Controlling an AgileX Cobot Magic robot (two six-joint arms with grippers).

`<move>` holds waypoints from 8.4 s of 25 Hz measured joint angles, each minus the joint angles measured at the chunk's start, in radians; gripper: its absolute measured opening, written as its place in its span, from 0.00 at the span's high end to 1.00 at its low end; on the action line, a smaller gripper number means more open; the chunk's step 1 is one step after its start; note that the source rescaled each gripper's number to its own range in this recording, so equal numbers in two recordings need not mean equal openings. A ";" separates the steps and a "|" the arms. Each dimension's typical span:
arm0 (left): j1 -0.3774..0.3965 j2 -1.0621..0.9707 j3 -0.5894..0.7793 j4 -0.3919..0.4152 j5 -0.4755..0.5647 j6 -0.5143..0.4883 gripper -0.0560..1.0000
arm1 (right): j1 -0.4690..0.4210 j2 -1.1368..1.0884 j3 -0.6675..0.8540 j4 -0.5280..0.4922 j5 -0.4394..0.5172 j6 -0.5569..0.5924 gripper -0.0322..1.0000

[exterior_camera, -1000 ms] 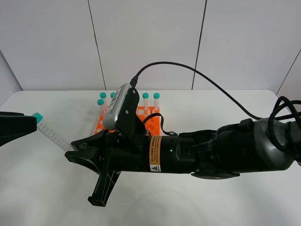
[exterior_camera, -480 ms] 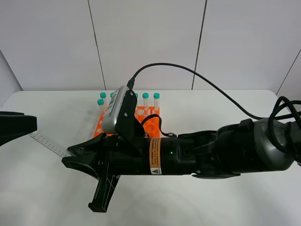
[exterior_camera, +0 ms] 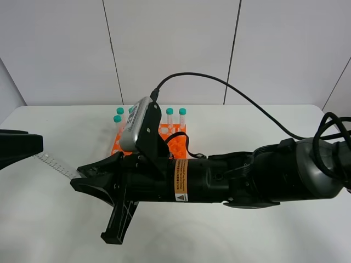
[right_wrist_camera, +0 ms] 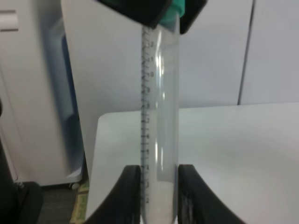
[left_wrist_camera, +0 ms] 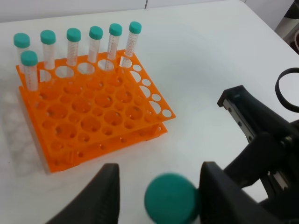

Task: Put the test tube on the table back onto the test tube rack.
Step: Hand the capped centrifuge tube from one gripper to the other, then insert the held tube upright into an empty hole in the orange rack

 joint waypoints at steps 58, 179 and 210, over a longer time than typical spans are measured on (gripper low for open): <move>-0.002 0.040 0.003 -0.186 -0.010 0.084 0.51 | -0.007 0.000 0.000 -0.147 -0.125 0.128 0.59; -0.002 0.064 -0.004 -0.258 -0.028 0.248 0.51 | -0.914 -0.496 -0.314 0.718 1.583 -0.573 0.60; -0.002 0.064 -0.004 -0.259 -0.099 0.271 0.51 | -0.914 -1.340 -0.087 0.659 2.031 -0.418 0.60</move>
